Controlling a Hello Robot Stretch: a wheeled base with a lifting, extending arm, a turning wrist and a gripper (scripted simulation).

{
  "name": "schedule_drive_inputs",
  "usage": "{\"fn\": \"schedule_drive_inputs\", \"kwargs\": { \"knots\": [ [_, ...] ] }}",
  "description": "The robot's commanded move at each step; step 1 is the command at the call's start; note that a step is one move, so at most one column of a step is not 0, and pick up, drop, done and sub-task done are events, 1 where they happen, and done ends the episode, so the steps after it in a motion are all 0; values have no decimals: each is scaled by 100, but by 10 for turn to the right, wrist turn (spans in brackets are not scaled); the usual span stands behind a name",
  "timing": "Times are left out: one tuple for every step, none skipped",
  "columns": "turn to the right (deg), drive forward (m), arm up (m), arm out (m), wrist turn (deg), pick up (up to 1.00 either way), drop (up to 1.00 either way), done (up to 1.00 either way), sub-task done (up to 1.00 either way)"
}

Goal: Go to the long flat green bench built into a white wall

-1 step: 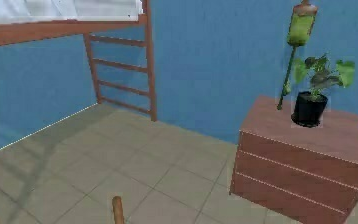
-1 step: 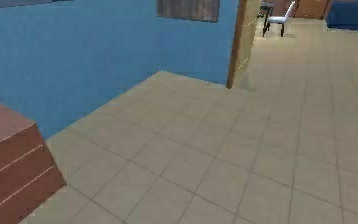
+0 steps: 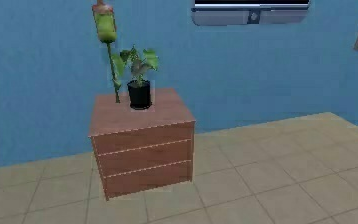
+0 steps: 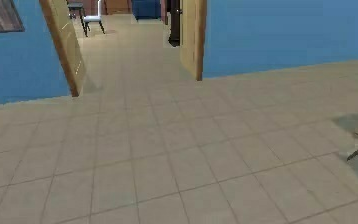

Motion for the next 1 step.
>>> {"fn": "schedule_drive_inputs", "kwargs": {
  "knots": [
    [450,0,0,0,0,0,0,0,0]
  ]
}}
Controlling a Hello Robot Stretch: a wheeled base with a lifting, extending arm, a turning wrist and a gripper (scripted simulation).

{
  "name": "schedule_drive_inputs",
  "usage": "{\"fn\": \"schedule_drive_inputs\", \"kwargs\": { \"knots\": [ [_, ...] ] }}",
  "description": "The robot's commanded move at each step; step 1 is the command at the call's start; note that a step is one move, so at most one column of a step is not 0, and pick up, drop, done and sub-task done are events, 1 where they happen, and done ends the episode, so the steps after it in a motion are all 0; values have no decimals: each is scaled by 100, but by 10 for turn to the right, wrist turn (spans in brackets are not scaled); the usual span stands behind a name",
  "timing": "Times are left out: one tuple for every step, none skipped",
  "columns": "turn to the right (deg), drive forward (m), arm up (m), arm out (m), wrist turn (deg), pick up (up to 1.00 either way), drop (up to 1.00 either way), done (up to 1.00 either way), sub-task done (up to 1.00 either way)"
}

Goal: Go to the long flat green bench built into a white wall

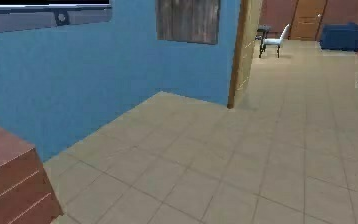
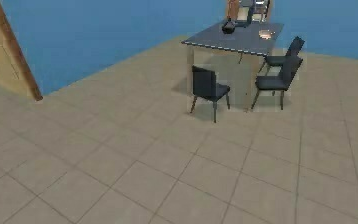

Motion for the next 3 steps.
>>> {"fn": "schedule_drive_inputs", "kwargs": {
  "knots": [
    [450,0,0,0,0,0,0,0,0],
    [90,0,0,0,0,0,0,0,0],
    [0,5,0,0,0,0,0,0,0]
  ]
}}
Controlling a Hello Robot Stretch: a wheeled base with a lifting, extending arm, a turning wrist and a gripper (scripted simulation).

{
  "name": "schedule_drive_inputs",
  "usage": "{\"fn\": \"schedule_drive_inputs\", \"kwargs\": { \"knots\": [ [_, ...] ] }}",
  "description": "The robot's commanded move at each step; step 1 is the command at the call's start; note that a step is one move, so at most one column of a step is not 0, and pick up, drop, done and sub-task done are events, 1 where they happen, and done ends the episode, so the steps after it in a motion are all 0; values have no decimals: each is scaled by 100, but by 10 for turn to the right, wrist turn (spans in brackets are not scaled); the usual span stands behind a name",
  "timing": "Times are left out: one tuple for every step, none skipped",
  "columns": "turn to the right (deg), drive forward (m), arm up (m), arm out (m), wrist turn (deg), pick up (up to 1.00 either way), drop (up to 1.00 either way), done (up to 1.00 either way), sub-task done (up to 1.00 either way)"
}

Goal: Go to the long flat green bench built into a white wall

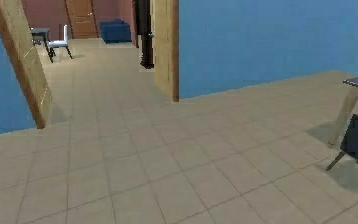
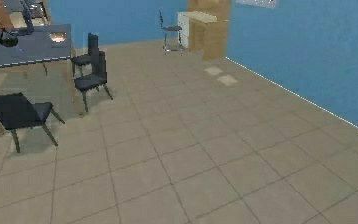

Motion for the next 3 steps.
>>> {"fn": "schedule_drive_inputs", "kwargs": {
  "knots": [
    [270,0,0,0,0,0,0,0,0],
    [0,100,0,0,0,0,0,0,0],
    [0,100,0,0,0,0,0,0,0]
  ]
}}
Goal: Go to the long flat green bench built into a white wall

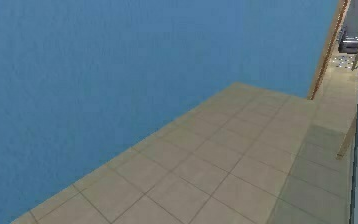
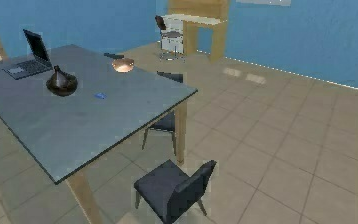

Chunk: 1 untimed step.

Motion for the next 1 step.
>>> {"fn": "schedule_drive_inputs", "kwargs": {
  "knots": [
    [30,0,0,0,0,0,0,0,0]
  ]
}}
